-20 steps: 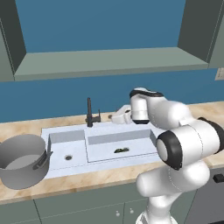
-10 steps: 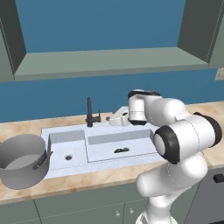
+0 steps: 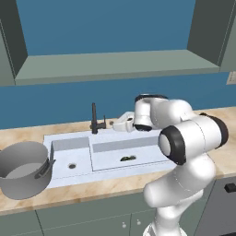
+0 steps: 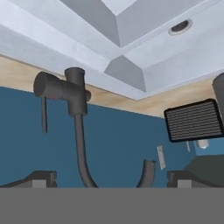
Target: Dump the squash from the pot into the sink. Then turn on the water and wash the squash. Then turn off the water and put the squash back in the pot.
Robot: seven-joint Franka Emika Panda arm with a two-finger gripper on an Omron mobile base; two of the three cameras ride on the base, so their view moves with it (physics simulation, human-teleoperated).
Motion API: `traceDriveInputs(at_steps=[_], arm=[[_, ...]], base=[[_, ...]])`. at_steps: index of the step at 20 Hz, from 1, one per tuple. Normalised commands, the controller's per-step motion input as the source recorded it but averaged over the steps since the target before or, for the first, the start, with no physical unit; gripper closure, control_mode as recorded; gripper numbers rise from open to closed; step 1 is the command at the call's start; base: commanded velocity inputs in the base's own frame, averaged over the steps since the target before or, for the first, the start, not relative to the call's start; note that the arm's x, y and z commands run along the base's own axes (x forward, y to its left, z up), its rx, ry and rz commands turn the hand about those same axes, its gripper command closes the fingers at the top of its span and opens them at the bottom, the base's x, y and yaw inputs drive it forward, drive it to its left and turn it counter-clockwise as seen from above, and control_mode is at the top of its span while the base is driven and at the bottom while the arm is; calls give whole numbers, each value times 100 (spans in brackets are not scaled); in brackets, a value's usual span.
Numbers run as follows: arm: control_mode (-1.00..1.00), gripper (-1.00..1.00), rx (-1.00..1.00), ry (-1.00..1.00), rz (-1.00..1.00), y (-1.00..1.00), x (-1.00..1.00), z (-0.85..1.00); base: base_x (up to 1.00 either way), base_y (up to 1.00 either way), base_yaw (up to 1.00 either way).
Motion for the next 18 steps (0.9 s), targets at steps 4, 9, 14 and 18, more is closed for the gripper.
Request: traceDriveInputs(at_steps=[4,9,14,18], arm=[[-100,-100,3,0,0,0,29,-2],[-100,-100,1,0,0,4,20,-6],[-100,-100,0,0,0,8,11,-7],[-100,-100,0,0,0,8,15,-6]], base=[[0,0,0],[0,0,0],[0,0,0],[0,0,0]])
